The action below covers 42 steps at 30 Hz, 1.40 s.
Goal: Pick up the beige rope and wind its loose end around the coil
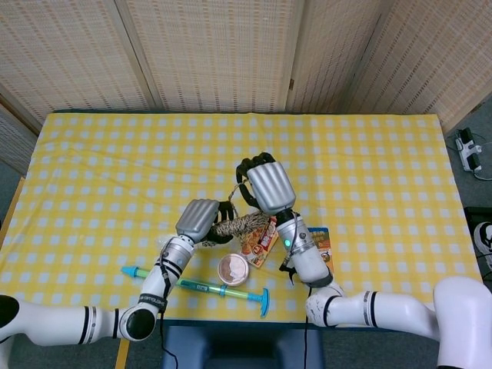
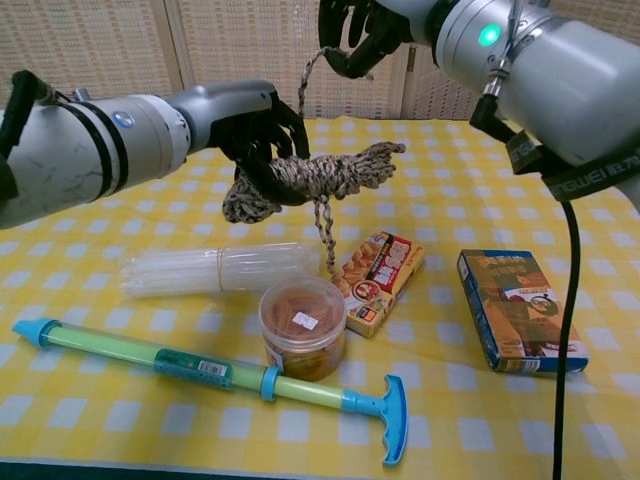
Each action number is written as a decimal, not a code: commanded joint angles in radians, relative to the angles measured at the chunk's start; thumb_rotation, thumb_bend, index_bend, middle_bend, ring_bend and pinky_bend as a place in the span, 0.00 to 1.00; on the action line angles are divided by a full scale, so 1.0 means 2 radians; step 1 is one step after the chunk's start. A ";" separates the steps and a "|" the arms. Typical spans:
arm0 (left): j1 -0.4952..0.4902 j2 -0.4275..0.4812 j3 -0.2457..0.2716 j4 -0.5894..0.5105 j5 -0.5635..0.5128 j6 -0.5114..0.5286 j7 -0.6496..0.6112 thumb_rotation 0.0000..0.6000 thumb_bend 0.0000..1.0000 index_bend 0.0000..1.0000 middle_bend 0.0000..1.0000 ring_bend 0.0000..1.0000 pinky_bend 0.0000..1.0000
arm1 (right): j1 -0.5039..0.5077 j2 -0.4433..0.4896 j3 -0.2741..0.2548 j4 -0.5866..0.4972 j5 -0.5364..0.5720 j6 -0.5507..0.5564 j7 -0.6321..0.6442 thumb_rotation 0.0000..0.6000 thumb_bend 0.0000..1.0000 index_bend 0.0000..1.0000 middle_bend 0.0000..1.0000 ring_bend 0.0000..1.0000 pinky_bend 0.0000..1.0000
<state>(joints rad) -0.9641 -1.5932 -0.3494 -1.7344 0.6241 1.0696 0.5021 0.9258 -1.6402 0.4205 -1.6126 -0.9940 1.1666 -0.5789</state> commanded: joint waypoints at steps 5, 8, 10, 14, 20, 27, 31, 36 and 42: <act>-0.021 -0.018 -0.042 0.055 -0.108 0.011 0.003 1.00 0.29 0.64 0.65 0.58 0.66 | -0.008 0.013 -0.013 -0.040 -0.017 0.013 0.004 1.00 0.58 0.65 0.45 0.39 0.28; -0.019 -0.019 -0.051 0.071 -0.128 0.014 -0.007 1.00 0.29 0.64 0.65 0.59 0.66 | -0.016 0.021 -0.019 -0.061 -0.031 0.023 0.010 1.00 0.58 0.65 0.45 0.39 0.28; -0.012 -0.019 -0.063 0.081 -0.138 0.014 -0.028 1.00 0.29 0.64 0.65 0.59 0.67 | -0.025 0.029 -0.027 -0.077 -0.047 0.032 0.018 1.00 0.58 0.65 0.45 0.40 0.28; 0.010 -0.013 -0.095 0.088 -0.152 0.002 -0.088 1.00 0.29 0.64 0.65 0.60 0.68 | -0.050 0.044 -0.051 -0.100 -0.088 0.054 0.047 1.00 0.58 0.66 0.46 0.40 0.28; 0.053 0.027 -0.144 0.065 -0.154 -0.039 -0.183 1.00 0.29 0.64 0.65 0.60 0.68 | -0.090 0.070 -0.095 -0.109 -0.137 0.069 0.093 1.00 0.58 0.66 0.46 0.41 0.28; 0.114 0.090 -0.195 0.005 -0.133 -0.105 -0.292 1.00 0.29 0.64 0.65 0.59 0.68 | -0.121 0.083 -0.133 -0.090 -0.154 0.060 0.126 1.00 0.58 0.66 0.47 0.41 0.28; 0.136 0.114 -0.206 -0.020 -0.111 -0.123 -0.333 1.00 0.29 0.63 0.65 0.59 0.68 | -0.127 0.080 -0.138 -0.070 -0.146 0.047 0.134 1.00 0.58 0.66 0.47 0.41 0.28; 0.162 0.137 -0.213 -0.052 -0.074 -0.154 -0.383 1.00 0.29 0.63 0.65 0.59 0.68 | -0.127 0.070 -0.130 -0.041 -0.123 0.024 0.147 1.00 0.58 0.66 0.47 0.42 0.28; 0.182 0.153 -0.195 -0.086 0.004 -0.189 -0.415 1.00 0.29 0.63 0.65 0.59 0.68 | -0.111 0.058 -0.093 -0.026 -0.075 -0.017 0.178 1.00 0.58 0.67 0.47 0.42 0.28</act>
<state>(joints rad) -0.6211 -1.3041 -0.7546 -1.8746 0.5774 0.7254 -0.2959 0.6897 -1.5136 0.2098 -1.6744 -1.1685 1.1558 -0.2413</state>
